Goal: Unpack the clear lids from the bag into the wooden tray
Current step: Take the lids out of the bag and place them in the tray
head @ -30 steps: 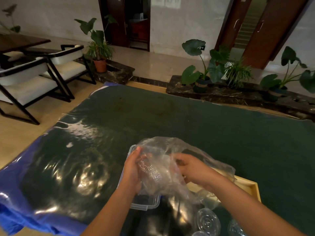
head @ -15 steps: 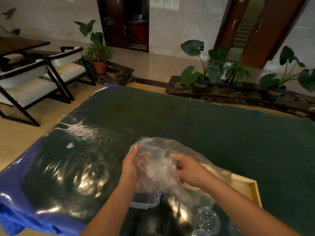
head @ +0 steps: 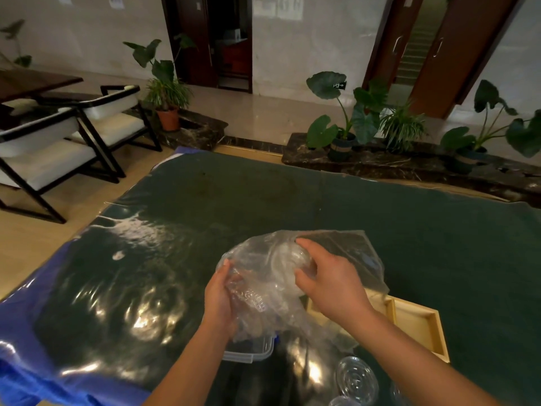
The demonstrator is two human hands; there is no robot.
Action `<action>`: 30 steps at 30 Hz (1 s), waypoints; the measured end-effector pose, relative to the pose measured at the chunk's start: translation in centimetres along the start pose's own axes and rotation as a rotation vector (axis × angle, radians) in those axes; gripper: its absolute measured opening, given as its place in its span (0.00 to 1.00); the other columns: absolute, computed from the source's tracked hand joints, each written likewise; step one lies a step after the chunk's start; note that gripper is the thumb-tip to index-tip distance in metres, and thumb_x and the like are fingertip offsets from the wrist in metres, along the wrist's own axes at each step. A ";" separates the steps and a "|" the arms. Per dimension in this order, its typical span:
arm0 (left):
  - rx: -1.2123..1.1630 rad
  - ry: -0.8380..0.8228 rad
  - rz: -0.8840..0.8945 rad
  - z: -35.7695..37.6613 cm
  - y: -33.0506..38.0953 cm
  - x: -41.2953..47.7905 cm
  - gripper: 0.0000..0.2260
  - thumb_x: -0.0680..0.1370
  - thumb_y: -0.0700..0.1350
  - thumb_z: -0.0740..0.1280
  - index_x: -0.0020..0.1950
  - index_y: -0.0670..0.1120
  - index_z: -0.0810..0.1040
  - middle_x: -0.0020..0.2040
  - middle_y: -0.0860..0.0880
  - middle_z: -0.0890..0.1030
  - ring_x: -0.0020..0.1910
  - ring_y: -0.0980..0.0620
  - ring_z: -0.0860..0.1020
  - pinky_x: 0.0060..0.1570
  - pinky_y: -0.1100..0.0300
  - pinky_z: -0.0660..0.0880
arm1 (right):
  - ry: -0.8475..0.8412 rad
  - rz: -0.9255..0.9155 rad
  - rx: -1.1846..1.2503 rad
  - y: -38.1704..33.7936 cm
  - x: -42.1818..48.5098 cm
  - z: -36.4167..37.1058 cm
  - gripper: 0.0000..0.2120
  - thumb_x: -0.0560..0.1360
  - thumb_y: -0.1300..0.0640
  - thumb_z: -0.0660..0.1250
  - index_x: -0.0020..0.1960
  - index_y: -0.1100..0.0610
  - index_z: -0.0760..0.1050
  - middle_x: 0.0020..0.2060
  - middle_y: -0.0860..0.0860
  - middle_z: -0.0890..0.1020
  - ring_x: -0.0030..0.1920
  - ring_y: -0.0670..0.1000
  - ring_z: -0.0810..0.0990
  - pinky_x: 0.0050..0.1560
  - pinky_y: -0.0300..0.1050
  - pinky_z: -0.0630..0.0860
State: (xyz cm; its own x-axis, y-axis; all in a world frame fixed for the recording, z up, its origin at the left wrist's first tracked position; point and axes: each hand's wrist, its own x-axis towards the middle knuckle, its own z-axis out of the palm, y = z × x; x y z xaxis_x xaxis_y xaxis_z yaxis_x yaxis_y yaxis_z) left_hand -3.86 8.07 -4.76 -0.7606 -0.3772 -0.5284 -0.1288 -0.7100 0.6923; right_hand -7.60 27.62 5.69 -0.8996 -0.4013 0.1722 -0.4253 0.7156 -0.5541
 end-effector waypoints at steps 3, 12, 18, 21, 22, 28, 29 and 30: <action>-0.003 0.003 -0.008 -0.5 0.0 0.3 0.24 0.79 0.59 0.67 0.65 0.43 0.82 0.62 0.35 0.84 0.60 0.33 0.83 0.62 0.33 0.77 | 0.040 0.088 0.214 -0.1 -0.5 -1.3 0.27 0.74 0.51 0.70 0.71 0.41 0.70 0.45 0.44 0.84 0.46 0.44 0.83 0.52 0.47 0.81; -0.047 -0.087 -0.071 -0.7 -0.4 1.2 0.22 0.79 0.64 0.63 0.48 0.50 0.90 0.52 0.40 0.88 0.52 0.36 0.86 0.51 0.37 0.81 | 0.091 0.217 0.898 1.0 -1.8 -5.8 0.20 0.75 0.65 0.72 0.62 0.47 0.79 0.47 0.49 0.88 0.47 0.51 0.88 0.38 0.44 0.83; -0.115 -0.065 -0.109 -0.5 -0.1 1.6 0.24 0.80 0.64 0.63 0.62 0.48 0.85 0.59 0.38 0.84 0.56 0.35 0.81 0.57 0.40 0.76 | 0.227 0.315 1.023 4.0 -1.8 -8.1 0.16 0.75 0.63 0.72 0.58 0.48 0.82 0.51 0.52 0.87 0.49 0.55 0.87 0.39 0.47 0.83; -0.151 -0.085 -0.113 -0.7 0.0 2.0 0.28 0.79 0.64 0.63 0.74 0.49 0.76 0.64 0.39 0.81 0.58 0.36 0.80 0.52 0.40 0.77 | 0.289 0.393 1.063 6.9 -1.9 -9.1 0.13 0.75 0.61 0.73 0.57 0.48 0.82 0.52 0.51 0.87 0.50 0.55 0.87 0.42 0.48 0.84; -0.163 -0.102 -0.118 -0.9 0.0 2.1 0.28 0.79 0.64 0.63 0.74 0.50 0.75 0.65 0.40 0.80 0.58 0.36 0.79 0.52 0.39 0.77 | 0.301 0.416 1.071 8.0 -1.9 -9.3 0.13 0.75 0.60 0.73 0.57 0.48 0.82 0.52 0.51 0.87 0.51 0.55 0.87 0.43 0.49 0.84; -0.206 -0.125 -0.087 -1.3 0.0 2.9 0.19 0.81 0.62 0.60 0.62 0.53 0.81 0.41 0.48 0.88 0.47 0.45 0.81 0.31 0.47 0.84 | 0.376 0.656 0.914 15.8 -2.1 -6.1 0.16 0.73 0.62 0.74 0.58 0.49 0.80 0.54 0.53 0.84 0.53 0.56 0.85 0.38 0.47 0.84; -0.205 -0.131 -0.079 -1.2 -0.1 2.9 0.18 0.81 0.62 0.60 0.60 0.53 0.81 0.40 0.49 0.88 0.46 0.45 0.81 0.30 0.48 0.84 | 0.372 0.698 0.853 17.3 -2.2 -5.1 0.17 0.73 0.62 0.73 0.59 0.50 0.79 0.55 0.54 0.83 0.53 0.55 0.84 0.37 0.46 0.84; -0.202 -0.129 -0.067 -1.2 -0.1 2.9 0.17 0.82 0.61 0.60 0.57 0.52 0.81 0.38 0.50 0.88 0.45 0.46 0.83 0.30 0.49 0.84 | 0.349 0.739 0.791 18.7 -2.3 -4.1 0.17 0.74 0.63 0.72 0.61 0.51 0.78 0.56 0.54 0.82 0.53 0.55 0.83 0.37 0.48 0.84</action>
State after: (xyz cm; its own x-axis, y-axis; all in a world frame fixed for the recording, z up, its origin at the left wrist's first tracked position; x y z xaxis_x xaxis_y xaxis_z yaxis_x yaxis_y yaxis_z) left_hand -5.32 6.36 -6.95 -0.8312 -0.2552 -0.4940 -0.0620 -0.8404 0.5384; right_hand -13.88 44.31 -1.76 -0.9353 0.2384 -0.2614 0.2914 0.1002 -0.9514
